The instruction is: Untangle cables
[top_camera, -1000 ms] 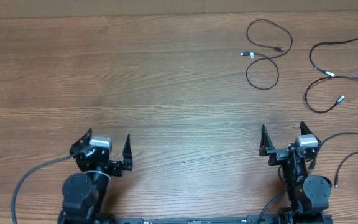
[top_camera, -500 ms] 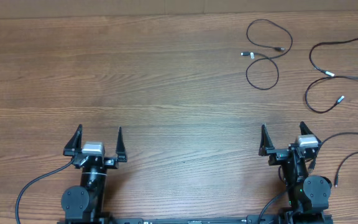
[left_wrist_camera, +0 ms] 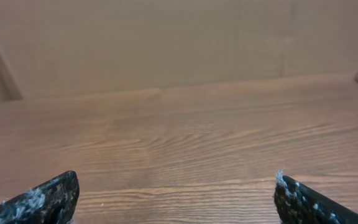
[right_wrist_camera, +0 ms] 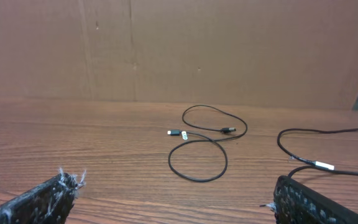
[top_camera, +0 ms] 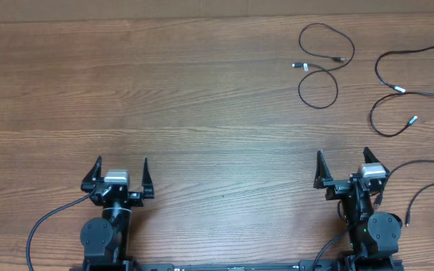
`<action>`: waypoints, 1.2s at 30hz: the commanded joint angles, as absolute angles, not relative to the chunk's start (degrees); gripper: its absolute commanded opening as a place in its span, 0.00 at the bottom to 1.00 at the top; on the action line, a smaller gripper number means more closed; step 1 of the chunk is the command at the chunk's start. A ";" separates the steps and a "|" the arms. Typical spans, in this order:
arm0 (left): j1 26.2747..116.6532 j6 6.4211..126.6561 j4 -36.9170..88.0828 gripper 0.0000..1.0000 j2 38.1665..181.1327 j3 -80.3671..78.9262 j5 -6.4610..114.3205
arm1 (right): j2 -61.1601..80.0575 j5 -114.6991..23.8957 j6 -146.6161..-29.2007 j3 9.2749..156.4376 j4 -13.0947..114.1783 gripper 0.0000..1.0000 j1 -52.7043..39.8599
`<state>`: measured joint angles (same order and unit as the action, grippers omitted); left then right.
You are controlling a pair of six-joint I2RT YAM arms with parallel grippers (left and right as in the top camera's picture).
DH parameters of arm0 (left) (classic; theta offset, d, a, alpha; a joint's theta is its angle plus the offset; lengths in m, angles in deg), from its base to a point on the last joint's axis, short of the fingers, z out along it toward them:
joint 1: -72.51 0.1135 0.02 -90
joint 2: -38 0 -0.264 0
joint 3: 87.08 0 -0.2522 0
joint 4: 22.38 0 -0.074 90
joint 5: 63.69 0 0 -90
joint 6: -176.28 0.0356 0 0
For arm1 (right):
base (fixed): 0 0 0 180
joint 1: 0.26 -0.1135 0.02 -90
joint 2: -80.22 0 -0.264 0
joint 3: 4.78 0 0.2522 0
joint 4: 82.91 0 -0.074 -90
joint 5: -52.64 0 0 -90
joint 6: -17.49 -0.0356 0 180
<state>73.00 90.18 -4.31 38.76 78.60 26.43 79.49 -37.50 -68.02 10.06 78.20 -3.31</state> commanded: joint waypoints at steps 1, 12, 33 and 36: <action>73.33 84.78 -4.39 0.99 38.19 78.90 21.67 | 80.06 -37.50 -67.95 9.43 78.53 1.00 -3.42; 73.33 83.51 -4.37 1.00 38.19 78.90 23.37 | 80.06 -37.50 -67.95 9.43 78.53 1.00 -3.42; 73.33 83.51 -4.37 1.00 38.21 78.88 23.37 | 80.06 -37.50 -67.95 9.43 78.53 1.00 -3.42; 73.33 83.51 -4.37 1.00 38.21 78.88 23.37 | 80.06 -37.50 -67.95 9.43 78.53 1.00 -3.42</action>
<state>73.00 84.28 -4.28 38.76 78.60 23.50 79.49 -37.50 -68.02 10.06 78.16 -3.31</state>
